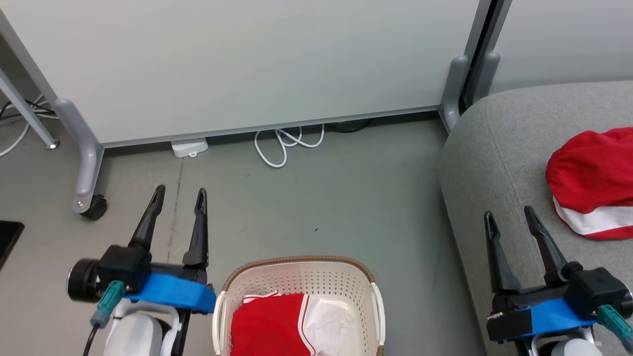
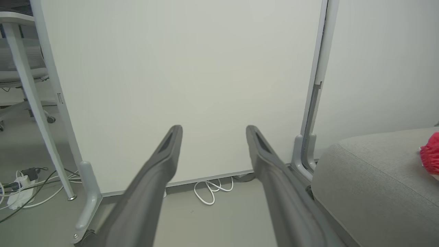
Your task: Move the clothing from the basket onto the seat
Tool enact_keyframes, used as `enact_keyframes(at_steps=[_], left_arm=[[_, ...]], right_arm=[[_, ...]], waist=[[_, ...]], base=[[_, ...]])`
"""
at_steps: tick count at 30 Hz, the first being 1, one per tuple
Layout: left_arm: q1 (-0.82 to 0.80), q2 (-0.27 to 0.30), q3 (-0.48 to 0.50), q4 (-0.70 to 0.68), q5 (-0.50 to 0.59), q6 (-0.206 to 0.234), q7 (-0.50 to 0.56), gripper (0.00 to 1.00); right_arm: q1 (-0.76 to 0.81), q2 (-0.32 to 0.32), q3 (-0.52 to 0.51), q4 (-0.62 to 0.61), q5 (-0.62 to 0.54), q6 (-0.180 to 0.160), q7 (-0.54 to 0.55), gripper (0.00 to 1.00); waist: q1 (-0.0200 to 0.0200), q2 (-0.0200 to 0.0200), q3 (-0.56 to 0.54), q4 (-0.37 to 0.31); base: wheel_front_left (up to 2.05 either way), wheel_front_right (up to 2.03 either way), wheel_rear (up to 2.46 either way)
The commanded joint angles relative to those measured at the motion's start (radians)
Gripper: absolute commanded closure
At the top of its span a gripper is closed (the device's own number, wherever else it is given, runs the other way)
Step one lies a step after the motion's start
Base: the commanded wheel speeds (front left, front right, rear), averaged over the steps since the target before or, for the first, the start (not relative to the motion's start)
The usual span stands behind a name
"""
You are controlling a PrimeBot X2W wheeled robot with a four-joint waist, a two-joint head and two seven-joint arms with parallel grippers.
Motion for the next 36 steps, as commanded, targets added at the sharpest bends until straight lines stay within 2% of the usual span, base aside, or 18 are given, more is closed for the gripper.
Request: enact_keyframes(at_steps=[1,10,18,21,22,36], left_arm=[[-0.021,0.009,-0.01,0.006,-0.008,-0.007,-0.003,0.0],[-0.196,0.1,-0.211,0.115,-0.045,-0.007,-0.003,0.0],[-0.346,0.157,-0.434,0.266,-0.079,-0.004,-0.003,0.0],[-0.396,0.17,-0.527,0.329,-0.085,-0.004,-0.003,0.0],[-0.428,0.177,-0.587,0.37,-0.1,-0.004,-0.003,0.0],[-0.638,0.207,-1.011,0.67,-0.17,-0.004,0.019,0.0]], right_arm=[[-0.017,0.001,0.001,-0.006,-0.001,0.0,-0.004,0.0],[-0.104,0.001,0.014,-0.033,0.002,0.0,-0.004,0.0],[-0.211,0.001,0.023,-0.065,-0.006,0.0,-0.004,0.0],[-0.244,0.001,0.026,-0.074,-0.007,0.0,-0.004,0.0],[-0.264,0.001,0.029,-0.079,-0.007,0.0,-0.004,0.0],[-0.368,0.001,0.059,-0.117,0.01,0.0,-0.004,0.0]], waist=[[-0.0001,-0.0001,0.01,-0.003],[-0.0001,-0.0001,0.135,-0.038],[-0.0001,-0.0001,0.279,-0.081],[-0.0001,-0.0001,0.324,-0.095],[-0.0001,-0.0001,0.351,-0.103],[-0.0001,-0.0001,0.556,-0.172]], base=[[0.0,0.0,0.0],[0.0,0.0,0.0],[0.0,0.0,0.0],[0.0,0.0,0.0],[0.0,0.0,0.0],[0.0,0.0,0.0]])
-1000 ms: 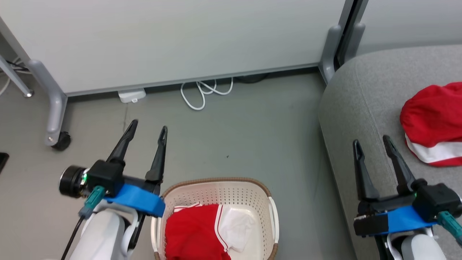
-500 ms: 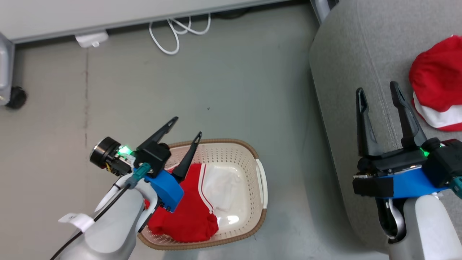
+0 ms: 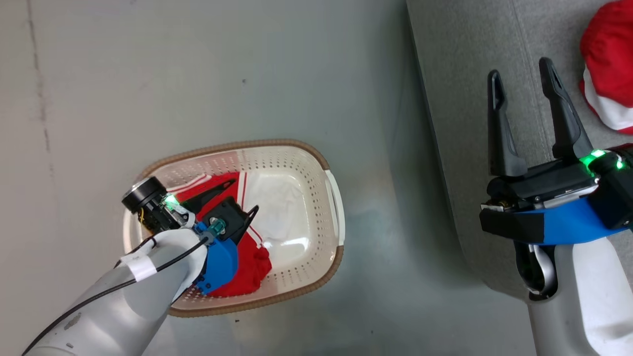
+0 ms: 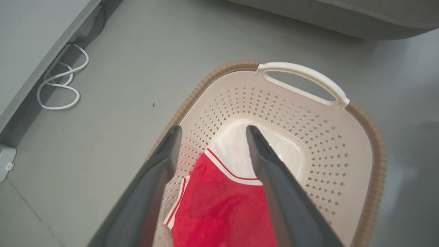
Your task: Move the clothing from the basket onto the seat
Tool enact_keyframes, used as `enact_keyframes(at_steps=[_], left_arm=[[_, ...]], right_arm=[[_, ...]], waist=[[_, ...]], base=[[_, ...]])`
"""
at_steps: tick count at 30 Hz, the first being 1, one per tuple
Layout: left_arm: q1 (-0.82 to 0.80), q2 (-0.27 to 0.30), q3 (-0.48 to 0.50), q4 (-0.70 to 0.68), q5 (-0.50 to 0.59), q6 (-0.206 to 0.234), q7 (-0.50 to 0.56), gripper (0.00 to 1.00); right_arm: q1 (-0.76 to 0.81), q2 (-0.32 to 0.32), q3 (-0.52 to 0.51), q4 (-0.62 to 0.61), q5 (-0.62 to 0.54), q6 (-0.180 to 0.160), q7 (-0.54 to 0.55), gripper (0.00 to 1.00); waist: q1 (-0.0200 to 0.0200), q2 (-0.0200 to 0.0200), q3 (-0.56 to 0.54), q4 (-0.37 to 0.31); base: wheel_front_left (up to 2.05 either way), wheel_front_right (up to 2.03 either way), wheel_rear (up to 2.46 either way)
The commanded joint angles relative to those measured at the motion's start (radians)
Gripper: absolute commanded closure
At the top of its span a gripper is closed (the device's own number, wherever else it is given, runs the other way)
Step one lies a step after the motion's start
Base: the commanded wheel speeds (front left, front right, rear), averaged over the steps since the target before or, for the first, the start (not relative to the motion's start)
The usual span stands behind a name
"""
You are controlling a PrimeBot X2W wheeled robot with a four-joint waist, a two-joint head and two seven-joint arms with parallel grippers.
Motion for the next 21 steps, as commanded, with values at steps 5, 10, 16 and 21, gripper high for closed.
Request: enact_keyframes(at_steps=[5,10,16,21], left_arm=[[-0.074,0.018,-0.127,0.064,0.001,0.0,0.054,0.0],[-0.089,0.021,-0.149,0.082,0.011,0.0,0.151,0.0],[-0.057,0.045,-0.15,0.053,0.084,0.0,0.287,0.0],[-0.068,0.073,-0.15,0.015,0.109,0.0,0.387,0.0]], right_arm=[[-0.041,0.001,0.006,-0.014,0.006,0.0,-0.004,0.0],[-0.062,0.001,0.014,-0.024,0.012,0.0,-0.004,0.0],[-0.082,0.001,0.025,-0.038,0.025,0.0,-0.004,0.0],[-0.096,0.001,0.03,-0.058,0.029,0.0,-0.004,0.0]], waist=[[-0.0002,0.0,0.098,-0.037],[-0.0002,0.0,0.155,-0.054],[-0.0002,0.0,0.214,-0.081],[-0.0002,0.0,0.27,-0.098]], base=[[0.0,0.0,0.0],[0.0,0.0,0.0],[0.0,0.0,0.0],[0.0,0.0,0.0]])
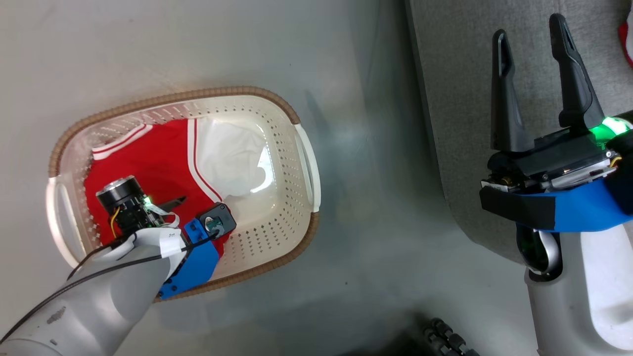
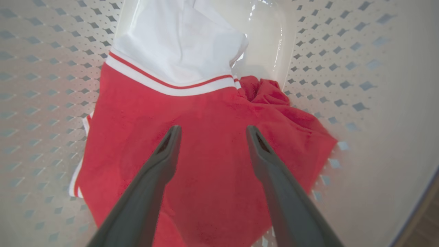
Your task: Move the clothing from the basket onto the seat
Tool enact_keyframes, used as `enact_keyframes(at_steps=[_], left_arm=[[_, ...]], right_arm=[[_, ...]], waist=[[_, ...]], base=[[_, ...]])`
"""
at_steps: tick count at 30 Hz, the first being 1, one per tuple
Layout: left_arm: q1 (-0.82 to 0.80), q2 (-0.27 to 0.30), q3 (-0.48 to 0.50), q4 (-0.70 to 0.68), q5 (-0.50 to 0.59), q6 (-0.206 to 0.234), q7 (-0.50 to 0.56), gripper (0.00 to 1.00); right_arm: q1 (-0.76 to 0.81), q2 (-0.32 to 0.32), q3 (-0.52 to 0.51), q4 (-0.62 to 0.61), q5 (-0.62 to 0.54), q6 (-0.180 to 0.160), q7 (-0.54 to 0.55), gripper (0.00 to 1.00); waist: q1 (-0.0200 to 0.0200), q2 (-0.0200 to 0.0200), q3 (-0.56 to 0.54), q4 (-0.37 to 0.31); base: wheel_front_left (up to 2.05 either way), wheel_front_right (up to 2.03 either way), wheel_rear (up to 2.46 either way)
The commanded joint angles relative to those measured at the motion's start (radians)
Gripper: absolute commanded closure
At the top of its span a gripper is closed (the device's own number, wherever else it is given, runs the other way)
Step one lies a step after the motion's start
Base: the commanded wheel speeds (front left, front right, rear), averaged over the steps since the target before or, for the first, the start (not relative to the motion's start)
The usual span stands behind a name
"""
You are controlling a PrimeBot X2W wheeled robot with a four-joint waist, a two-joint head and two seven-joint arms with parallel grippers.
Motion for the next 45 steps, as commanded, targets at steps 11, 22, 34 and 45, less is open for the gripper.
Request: enact_keyframes(at_steps=[11,22,34,45], left_arm=[[-0.091,0.078,-0.002,-0.04,0.026,0.0,0.125,0.0],[-0.173,0.126,-0.002,-0.037,0.037,0.0,0.149,0.0],[-0.158,0.094,-0.004,0.001,0.09,0.002,0.169,1.0],[-0.138,0.047,-0.002,0.007,0.094,0.001,0.071,1.0]], right_arm=[[-0.04,0.001,0.019,-0.076,-0.017,0.001,-0.004,0.0],[-0.027,0.001,0.028,-0.198,-0.046,0.001,-0.004,0.0],[-0.012,0.001,0.032,-0.255,-0.063,0.001,-0.004,0.0],[-0.038,0.001,0.025,-0.229,-0.087,0.0,-0.004,0.0]], waist=[[-0.0001,0.0001,0.149,-0.039],[-0.0001,0.0001,0.256,-0.066],[-0.0001,0.0001,0.271,-0.066],[-0.0001,0.0001,0.205,-0.029]], base=[[0.0,0.0,0.0],[0.0,0.0,0.0],[0.0,0.0,0.0],[0.0,0.0,0.0]])
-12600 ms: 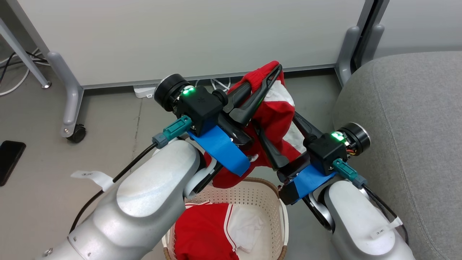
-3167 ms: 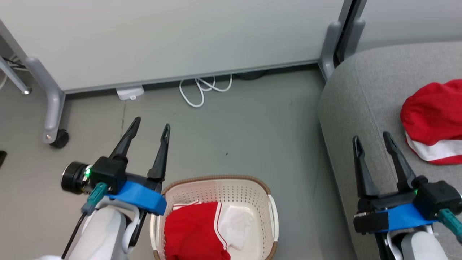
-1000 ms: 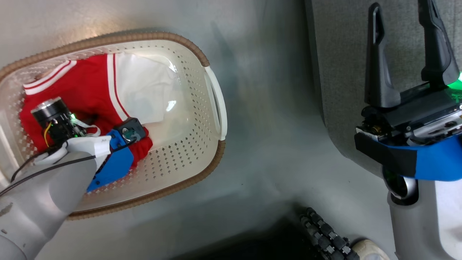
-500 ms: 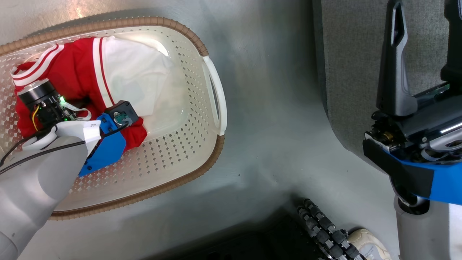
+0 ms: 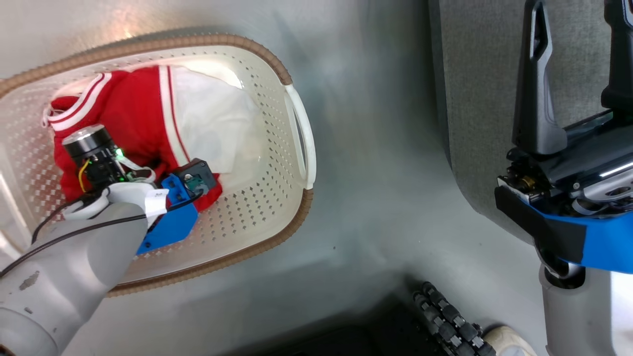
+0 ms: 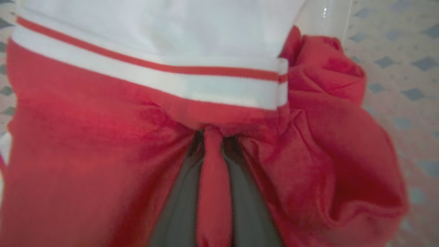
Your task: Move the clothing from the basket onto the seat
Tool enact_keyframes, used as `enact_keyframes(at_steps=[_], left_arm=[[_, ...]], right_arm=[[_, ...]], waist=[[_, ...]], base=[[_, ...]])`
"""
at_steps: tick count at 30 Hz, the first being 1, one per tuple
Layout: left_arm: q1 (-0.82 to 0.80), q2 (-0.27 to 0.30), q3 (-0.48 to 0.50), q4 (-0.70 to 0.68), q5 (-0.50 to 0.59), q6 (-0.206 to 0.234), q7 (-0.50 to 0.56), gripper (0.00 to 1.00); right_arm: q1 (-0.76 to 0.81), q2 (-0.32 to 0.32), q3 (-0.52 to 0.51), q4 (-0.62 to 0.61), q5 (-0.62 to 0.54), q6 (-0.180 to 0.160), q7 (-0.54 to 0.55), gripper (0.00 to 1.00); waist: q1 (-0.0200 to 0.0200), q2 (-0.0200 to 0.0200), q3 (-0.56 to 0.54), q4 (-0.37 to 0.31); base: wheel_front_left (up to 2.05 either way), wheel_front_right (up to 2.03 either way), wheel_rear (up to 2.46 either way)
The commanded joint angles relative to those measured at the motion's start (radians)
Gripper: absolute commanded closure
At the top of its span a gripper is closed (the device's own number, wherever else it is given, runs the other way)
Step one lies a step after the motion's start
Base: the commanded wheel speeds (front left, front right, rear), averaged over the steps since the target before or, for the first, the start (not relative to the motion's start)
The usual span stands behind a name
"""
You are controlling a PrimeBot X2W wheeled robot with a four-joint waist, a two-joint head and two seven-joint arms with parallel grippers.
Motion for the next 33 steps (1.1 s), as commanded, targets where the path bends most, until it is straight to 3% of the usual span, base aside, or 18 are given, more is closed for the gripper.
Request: enact_keyframes(at_steps=[1,18,33], left_arm=[[-0.001,-0.005,-0.001,0.001,-0.003,0.002,-0.011,1.0],[0.038,-0.118,-0.001,-0.035,-0.164,0.002,-0.193,1.0],[0.074,-0.139,-0.001,-0.077,-0.405,0.003,-0.394,1.0]], right_arm=[[-0.012,0.001,-0.002,0.006,-0.008,0.0,-0.004,0.0],[0.029,0.001,-0.022,0.086,-0.047,0.0,-0.004,0.0],[0.122,0.001,-0.044,0.166,-0.078,0.0,-0.004,0.0]], waist=[[-0.0004,0.0,-0.019,0.01],[-0.0004,0.0,-0.259,0.1],[-0.0004,0.0,-0.539,0.177]], base=[[0.0,0.0,0.0],[0.0,0.0,0.0],[0.0,0.0,0.0]])
